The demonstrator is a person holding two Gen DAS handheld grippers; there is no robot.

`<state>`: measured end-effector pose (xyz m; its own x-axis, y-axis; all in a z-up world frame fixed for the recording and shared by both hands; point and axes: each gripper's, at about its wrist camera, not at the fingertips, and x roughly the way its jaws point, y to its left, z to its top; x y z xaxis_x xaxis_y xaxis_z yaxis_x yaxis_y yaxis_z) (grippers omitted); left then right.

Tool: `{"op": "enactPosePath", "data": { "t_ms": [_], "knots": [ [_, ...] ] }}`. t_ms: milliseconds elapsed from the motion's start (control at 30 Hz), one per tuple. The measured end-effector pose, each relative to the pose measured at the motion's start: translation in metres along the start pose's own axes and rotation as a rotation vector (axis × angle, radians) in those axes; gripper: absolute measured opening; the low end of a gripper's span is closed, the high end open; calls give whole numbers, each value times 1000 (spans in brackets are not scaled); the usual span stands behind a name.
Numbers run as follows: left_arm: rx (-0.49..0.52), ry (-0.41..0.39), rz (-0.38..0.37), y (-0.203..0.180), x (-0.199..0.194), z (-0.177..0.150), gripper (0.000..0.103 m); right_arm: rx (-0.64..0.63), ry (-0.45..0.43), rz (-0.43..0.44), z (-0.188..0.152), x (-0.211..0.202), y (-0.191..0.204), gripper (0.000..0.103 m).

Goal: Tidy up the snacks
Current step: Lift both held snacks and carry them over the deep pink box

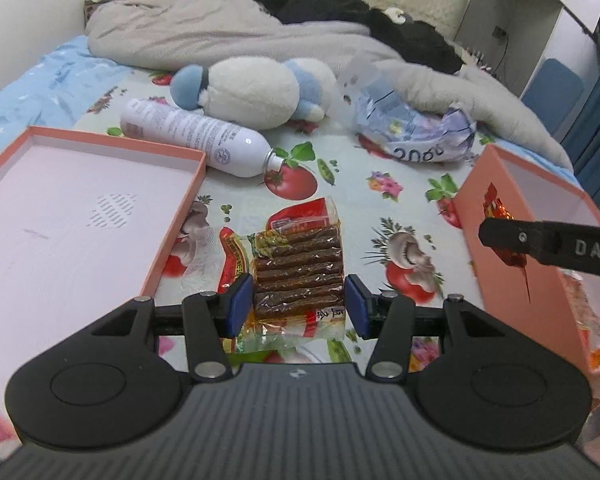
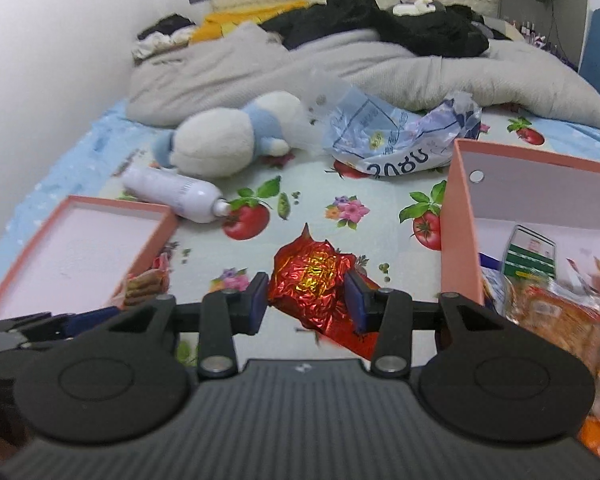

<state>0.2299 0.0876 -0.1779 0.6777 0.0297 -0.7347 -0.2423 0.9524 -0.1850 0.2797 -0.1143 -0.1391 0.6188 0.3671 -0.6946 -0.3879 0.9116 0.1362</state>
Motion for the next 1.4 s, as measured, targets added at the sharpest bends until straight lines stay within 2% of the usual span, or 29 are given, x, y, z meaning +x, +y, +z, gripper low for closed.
{"op": "enactPosePath", "data": {
  "t_ms": [333,600,733,1000,1400],
  "knots": [
    [-30,-55,-19,-8,-87,-29,55,-28,-69,10,-35,-84,8,44],
    [-4,-94,-62,-30,-139,-49,55,-13,-124,0,-64,-143,0,44],
    [5,-107,-112,-46,-163,-59,55,-9,-146,-23,-77,-167,-7,44],
    [83,-129,-195,-88,-188,-67,55,29,-188,-87,-94,-205,-29,44],
    [183,-122,-330,-149,-197,-75,55,70,-239,-171,-108,-241,-60,44]
  ]
}}
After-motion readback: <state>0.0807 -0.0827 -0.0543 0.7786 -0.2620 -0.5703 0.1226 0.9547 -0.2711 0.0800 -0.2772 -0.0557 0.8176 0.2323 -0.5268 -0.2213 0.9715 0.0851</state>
